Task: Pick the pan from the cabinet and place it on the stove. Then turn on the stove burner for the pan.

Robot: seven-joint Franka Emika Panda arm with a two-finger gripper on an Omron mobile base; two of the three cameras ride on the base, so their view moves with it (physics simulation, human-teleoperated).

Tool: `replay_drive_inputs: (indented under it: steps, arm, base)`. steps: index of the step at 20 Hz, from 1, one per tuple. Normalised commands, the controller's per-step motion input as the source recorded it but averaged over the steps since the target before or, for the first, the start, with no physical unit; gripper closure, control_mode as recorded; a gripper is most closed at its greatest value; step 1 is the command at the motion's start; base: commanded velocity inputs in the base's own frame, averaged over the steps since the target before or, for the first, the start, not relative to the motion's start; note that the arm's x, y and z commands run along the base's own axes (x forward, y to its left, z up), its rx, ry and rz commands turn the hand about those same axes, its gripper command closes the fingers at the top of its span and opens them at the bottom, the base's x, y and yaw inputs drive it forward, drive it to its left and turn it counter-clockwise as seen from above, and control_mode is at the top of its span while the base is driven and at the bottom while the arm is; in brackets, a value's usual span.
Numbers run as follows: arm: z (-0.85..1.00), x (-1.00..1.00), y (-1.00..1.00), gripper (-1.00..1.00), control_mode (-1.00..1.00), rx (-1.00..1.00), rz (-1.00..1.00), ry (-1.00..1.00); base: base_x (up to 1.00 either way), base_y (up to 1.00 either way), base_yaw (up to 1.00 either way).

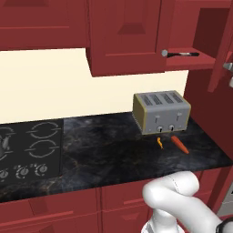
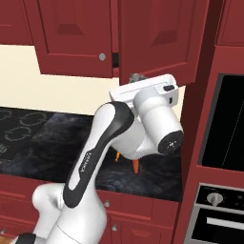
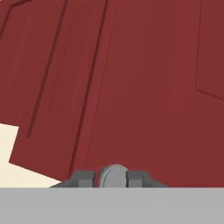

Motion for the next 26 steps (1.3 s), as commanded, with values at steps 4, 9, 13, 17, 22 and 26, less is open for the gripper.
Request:
replay_drive_inputs:
  steps: [4, 9, 13, 17, 22, 26]
  arm:
    - [0.03, -0.35, 0.07, -1.0, -1.0, -0.04, -0.04, -0.01]
    - [0.17, -0.81, 0.05, -1.0, -1.0, -0.09, -0.06, -0.07]
    - [0.19, -0.68, 0.62, -1.0, -1.0, -0.2, -0.13, -0.03]
    - [0.24, -0.32, 0.94, -1.0, -1.0, -0.25, -0.19, -0.02]
    - [0.05, -0.05, 0.84, -1.0, -1.0, -0.25, -0.28, 0.01]
    - [-0.02, 0.02, 0.66, -1.0, -1.0, -0.24, -0.36, 0.1]
  base:
    - [0.0, 0.0, 0.0]
    - [0.0, 0.0, 0.0]
    - [0.0, 0.0, 0.0]
    - [0.0, 0.0, 0.0]
    - [0.0, 0.0, 0.0]
    - [0.0, 0.0, 0.0]
